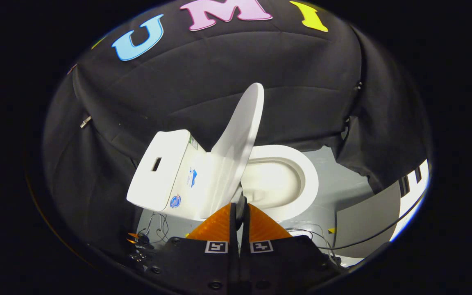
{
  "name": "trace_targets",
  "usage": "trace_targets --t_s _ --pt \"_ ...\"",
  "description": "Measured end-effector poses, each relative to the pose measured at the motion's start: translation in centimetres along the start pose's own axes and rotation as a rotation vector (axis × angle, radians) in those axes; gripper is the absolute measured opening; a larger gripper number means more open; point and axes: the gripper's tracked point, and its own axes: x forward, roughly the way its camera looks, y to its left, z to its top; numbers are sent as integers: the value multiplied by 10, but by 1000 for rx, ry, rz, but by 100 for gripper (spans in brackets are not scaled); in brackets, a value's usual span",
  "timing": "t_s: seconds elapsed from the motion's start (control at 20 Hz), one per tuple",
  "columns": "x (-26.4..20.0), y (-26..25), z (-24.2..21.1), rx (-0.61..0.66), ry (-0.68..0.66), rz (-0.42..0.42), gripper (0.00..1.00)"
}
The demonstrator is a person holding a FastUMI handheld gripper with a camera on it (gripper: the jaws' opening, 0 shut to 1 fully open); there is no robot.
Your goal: Open the toilet lid.
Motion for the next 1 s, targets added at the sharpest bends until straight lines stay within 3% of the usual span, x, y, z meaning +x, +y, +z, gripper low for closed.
trace_targets --t_s 1.0 --pt "-7 139 16 -138 -53 -61 6"
